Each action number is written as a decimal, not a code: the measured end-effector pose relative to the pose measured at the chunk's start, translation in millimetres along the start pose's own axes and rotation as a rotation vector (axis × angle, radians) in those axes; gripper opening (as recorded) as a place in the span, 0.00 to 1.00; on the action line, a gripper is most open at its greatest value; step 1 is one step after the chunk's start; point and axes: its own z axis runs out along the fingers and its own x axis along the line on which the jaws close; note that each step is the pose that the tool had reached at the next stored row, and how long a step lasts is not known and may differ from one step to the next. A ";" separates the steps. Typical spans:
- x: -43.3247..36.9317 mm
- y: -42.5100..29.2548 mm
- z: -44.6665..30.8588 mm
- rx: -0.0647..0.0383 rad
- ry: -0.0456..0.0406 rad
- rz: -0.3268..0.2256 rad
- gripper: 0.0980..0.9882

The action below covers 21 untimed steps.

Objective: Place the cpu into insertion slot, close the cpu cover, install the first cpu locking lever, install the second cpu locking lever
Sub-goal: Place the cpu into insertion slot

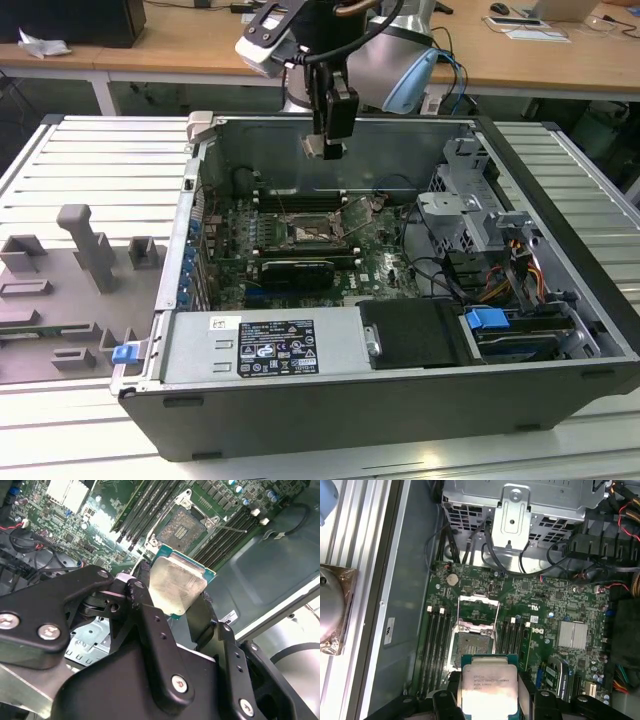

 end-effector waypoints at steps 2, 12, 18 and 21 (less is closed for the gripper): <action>0.0 0.0 0.5 0.000 -0.0001 0.001 0.49; 0.0 -0.1 1.9 -0.002 -0.0113 0.131 0.49; 0.0 -0.2 2.8 -0.003 -0.0160 0.185 0.49; -0.1 -0.2 3.1 -0.003 -0.0174 0.202 0.49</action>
